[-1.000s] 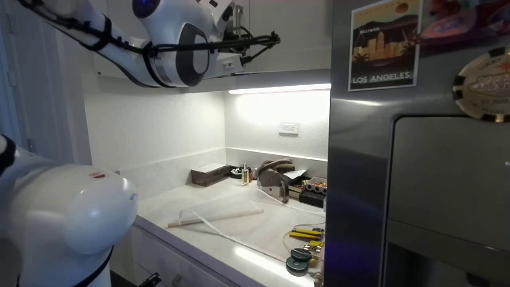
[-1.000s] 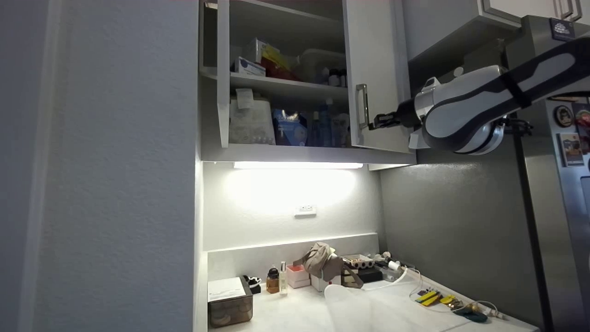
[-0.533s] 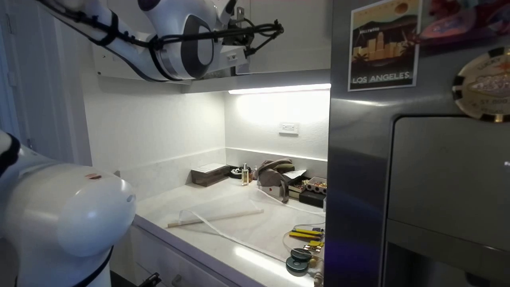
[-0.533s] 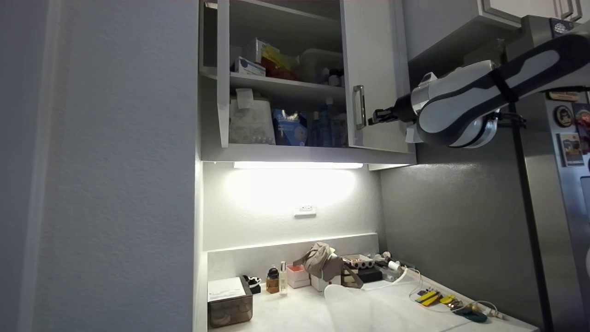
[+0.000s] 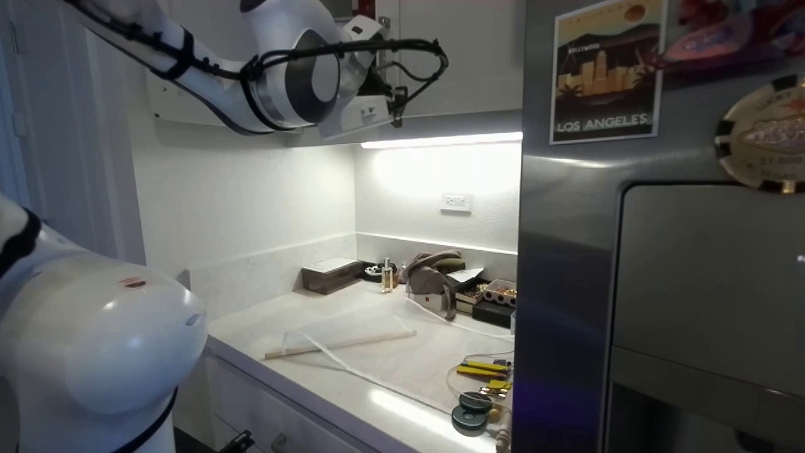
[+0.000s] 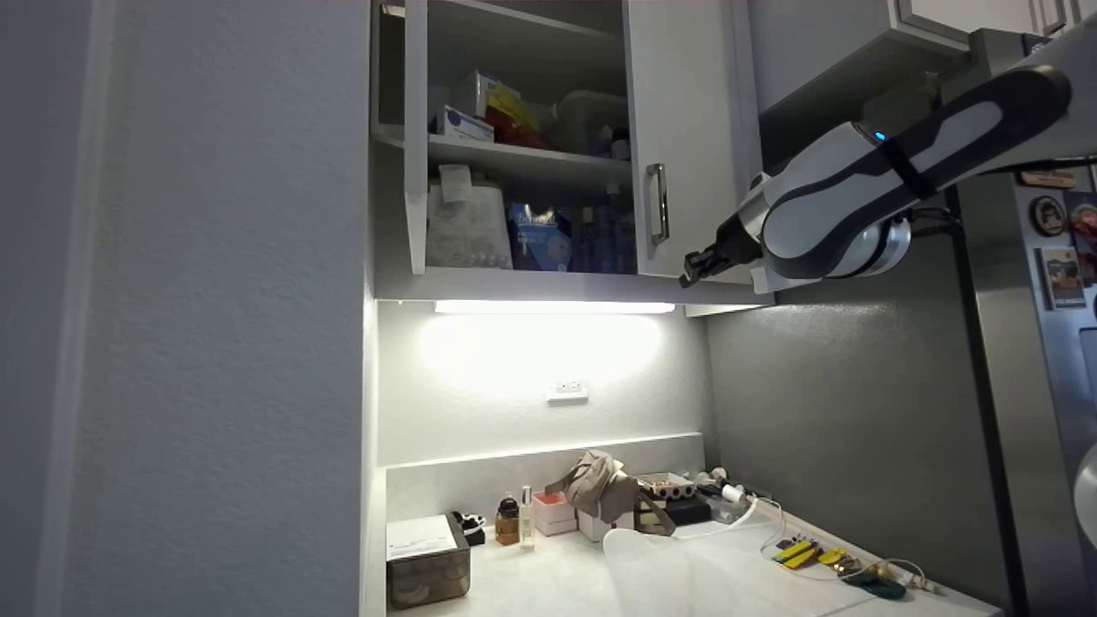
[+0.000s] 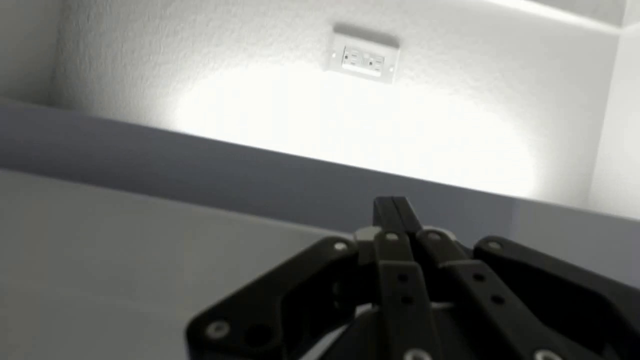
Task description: Close the right cabinet door then hang the white net on the hanger on the side of the fridge
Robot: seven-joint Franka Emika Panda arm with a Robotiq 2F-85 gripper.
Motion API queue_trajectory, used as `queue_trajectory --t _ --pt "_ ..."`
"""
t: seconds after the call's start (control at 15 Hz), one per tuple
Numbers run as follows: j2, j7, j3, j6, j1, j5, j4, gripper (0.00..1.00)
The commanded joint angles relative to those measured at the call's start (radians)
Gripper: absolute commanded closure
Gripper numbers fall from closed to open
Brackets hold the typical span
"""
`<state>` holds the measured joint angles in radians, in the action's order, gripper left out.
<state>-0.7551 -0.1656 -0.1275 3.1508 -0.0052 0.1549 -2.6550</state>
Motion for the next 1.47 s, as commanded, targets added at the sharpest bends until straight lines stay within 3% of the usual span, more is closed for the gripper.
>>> queue_trajectory --t 0.0,0.4,0.87,1.4 --pt "-0.021 -0.008 0.021 -0.257 0.003 -0.013 0.05 1.0" --pt "-0.038 -0.052 -0.011 -0.704 0.099 -0.09 0.164 1.0" --pt "-0.056 -0.081 0.002 -1.139 0.079 -0.086 0.283 1.0" --pt "-0.066 -0.106 -0.003 -1.374 0.068 -0.068 0.215 1.0"
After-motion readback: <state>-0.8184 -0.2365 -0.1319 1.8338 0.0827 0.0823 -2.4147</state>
